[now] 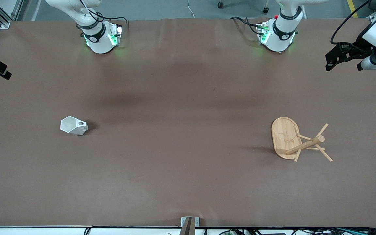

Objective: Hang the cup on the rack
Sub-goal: 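Reach the right gripper down to the white cup and grasp it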

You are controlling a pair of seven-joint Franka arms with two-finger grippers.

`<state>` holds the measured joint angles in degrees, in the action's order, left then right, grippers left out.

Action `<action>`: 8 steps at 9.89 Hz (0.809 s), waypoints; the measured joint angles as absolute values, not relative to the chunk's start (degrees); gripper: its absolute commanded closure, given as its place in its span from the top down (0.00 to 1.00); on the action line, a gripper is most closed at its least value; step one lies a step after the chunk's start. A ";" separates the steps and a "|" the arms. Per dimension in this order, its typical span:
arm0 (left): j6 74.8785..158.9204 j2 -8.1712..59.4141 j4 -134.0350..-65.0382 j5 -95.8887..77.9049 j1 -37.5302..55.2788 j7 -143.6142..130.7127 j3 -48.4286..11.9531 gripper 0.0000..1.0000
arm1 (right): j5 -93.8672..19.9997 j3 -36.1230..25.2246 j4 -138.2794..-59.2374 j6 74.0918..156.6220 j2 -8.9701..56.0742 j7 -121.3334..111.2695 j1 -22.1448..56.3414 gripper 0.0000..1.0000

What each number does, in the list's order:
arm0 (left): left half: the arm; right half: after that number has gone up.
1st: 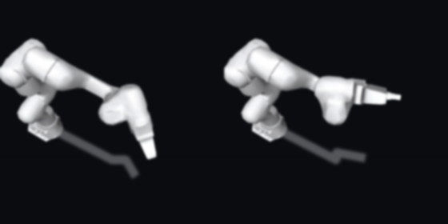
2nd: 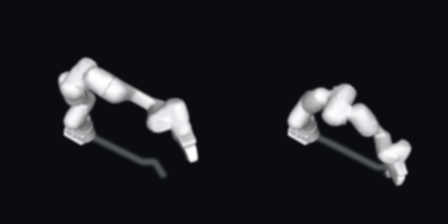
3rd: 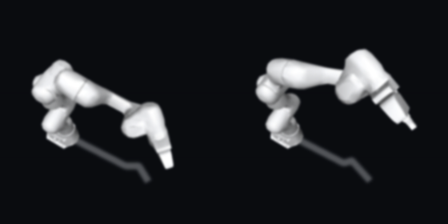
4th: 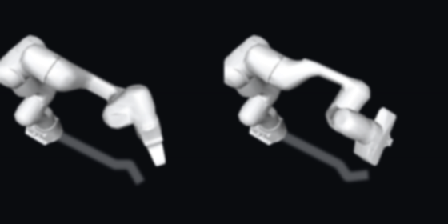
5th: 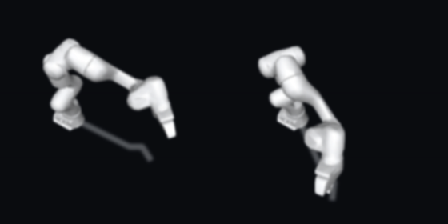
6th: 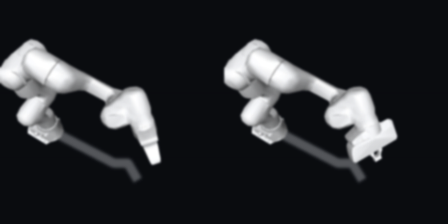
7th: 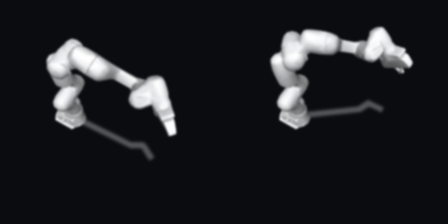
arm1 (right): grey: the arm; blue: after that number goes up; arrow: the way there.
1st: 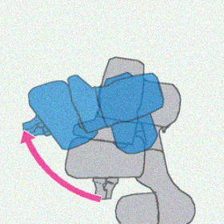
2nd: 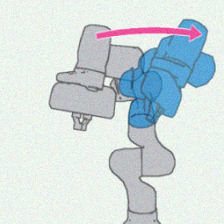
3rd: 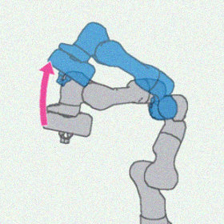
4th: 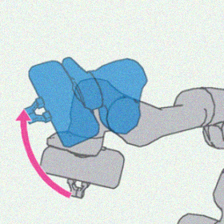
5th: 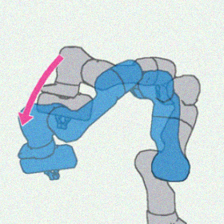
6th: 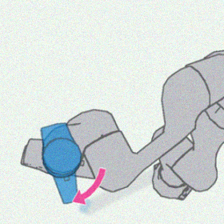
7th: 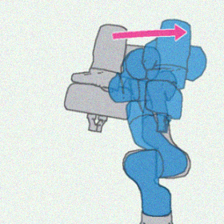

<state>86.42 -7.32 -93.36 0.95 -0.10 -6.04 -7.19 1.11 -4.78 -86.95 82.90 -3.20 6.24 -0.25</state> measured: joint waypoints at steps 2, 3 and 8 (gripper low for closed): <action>86.42 -7.33 -93.34 0.95 -0.10 -5.94 -7.19 1.00 | 1.11 -4.79 -86.95 82.90 -3.20 6.25 -0.25 1.00; 86.42 -7.32 -93.32 0.95 -0.11 -5.93 -7.18 1.00 | 1.11 -4.79 -86.95 82.90 -3.20 6.24 -0.25 1.00; 86.42 -6.83 -92.54 0.95 -0.25 -4.33 -7.11 1.00 | 1.07 -4.76 -88.49 83.64 -2.06 3.38 -0.24 1.00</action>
